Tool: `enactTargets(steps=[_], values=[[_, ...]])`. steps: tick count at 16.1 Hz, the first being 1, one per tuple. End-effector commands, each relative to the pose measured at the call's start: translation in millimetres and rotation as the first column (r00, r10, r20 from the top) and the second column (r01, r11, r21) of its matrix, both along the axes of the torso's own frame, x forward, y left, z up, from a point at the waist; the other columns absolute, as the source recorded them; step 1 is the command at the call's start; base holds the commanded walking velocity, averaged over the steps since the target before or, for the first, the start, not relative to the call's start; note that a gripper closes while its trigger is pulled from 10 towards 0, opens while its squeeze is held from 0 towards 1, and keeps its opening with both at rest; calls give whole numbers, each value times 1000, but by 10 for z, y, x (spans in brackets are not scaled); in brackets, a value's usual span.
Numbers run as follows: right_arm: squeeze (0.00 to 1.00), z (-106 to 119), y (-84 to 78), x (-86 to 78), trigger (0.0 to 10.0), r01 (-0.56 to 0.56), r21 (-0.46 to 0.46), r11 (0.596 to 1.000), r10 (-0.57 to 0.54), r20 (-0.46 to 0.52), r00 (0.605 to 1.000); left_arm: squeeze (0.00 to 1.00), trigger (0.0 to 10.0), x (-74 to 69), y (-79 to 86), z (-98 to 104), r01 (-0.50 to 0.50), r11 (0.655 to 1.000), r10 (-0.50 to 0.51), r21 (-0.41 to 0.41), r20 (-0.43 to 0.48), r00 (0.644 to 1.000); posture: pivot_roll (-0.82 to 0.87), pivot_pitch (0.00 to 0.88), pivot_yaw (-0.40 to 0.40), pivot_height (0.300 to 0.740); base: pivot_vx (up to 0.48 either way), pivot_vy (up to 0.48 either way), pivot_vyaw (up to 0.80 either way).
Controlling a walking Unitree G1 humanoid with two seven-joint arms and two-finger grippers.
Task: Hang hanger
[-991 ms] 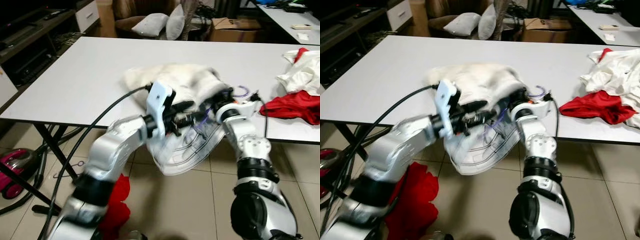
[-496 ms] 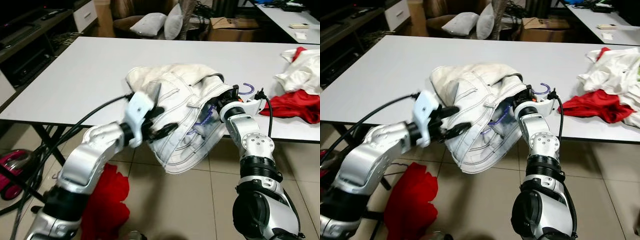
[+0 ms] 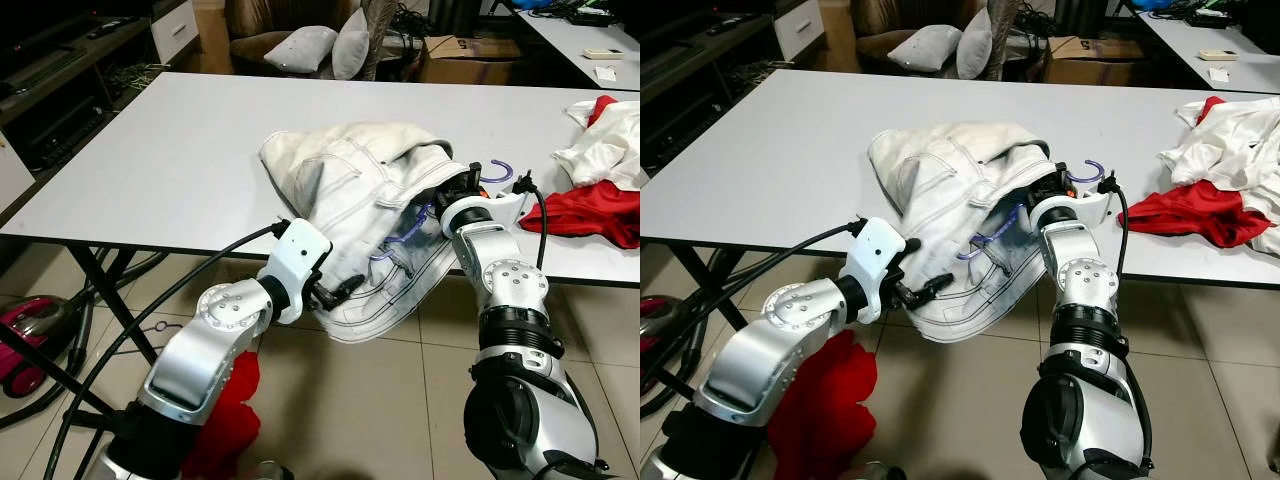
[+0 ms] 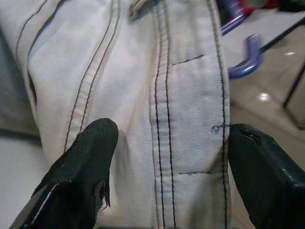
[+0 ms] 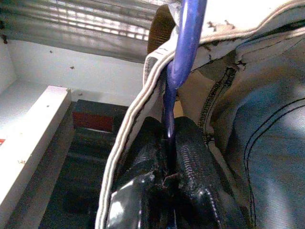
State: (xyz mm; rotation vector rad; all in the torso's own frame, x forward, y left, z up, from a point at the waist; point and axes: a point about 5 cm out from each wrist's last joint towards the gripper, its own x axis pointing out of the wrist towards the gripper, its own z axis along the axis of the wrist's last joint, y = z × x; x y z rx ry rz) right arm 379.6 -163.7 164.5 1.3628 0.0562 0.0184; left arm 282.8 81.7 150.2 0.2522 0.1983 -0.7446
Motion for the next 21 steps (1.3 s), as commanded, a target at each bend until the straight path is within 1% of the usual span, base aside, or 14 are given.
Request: enactTargets(steps=[1, 2, 3, 5, 6, 7, 8, 9, 11, 21], values=[[0, 111, -13, 37, 10000, 22, 16, 1000, -23, 36, 999, 0, 10000, 10, 16, -32, -39, 999, 39, 27, 0, 999, 65, 0, 13, 740, 0, 0, 0], [0, 115, -15, 38, 10000, 23, 18, 1000, -24, 38, 999, 0, 10000, 41, 33, -39, -77, 996, 76, 51, 26, 997, 64, 0, 13, 740, 0, 0, 0], [0, 116, -16, 38, 10000, 24, 19, 1000, -25, 39, 999, 0, 10000, 65, 47, -42, -107, 993, 105, 59, 43, 994, 64, 0, 13, 740, 0, 0, 0], [0, 112, -17, 36, 10000, 24, 20, 999, -25, 39, 999, 0, 10000, 72, 45, -40, -98, 993, 94, 68, 58, 994, 64, 0, 14, 740, 0, 0, 0], [0, 110, -18, 36, 10000, 25, 20, 999, -25, 39, 999, 0, 2078, 68, 42, -40, -95, 993, 92, 64, 58, 994, 64, 0, 14, 740, 0, 0, 0], [0, 109, -18, 35, 10000, 25, 19, 1000, -25, 38, 999, 0, 0, 60, 32, -37, -91, 995, 88, 50, 56, 995, 64, 0, 14, 740, 0, 0, 0], [0, 109, -19, 36, 10000, 25, 19, 1000, -26, 38, 999, 0, 0, 59, 27, -36, -90, 995, 87, 44, 58, 994, 65, 0, 13, 740, 0, 0, 0], [0, 109, -20, 38, 10000, 24, 17, 1000, -25, 39, 999, 0, 0, 54, 10, -25, -80, 997, 79, 14, 54, 995, 65, 0, 13, 740, 0, 0, 0], [0, 106, -18, 40, 10000, 24, 14, 1000, -24, 37, 999, 0, 0, 43, -3, -20, -57, 998, 57, -10, 46, 997, 66, 0, 13, 740, 0, 0, 0], [0, 101, -11, 54, 10000, 25, 11, 1000, -25, 36, 999, 0, 0, 33, -18, -2, -2, 999, 3, -54, 22, 1000, 66, 0, 14, 740, 0, 0, 0]])
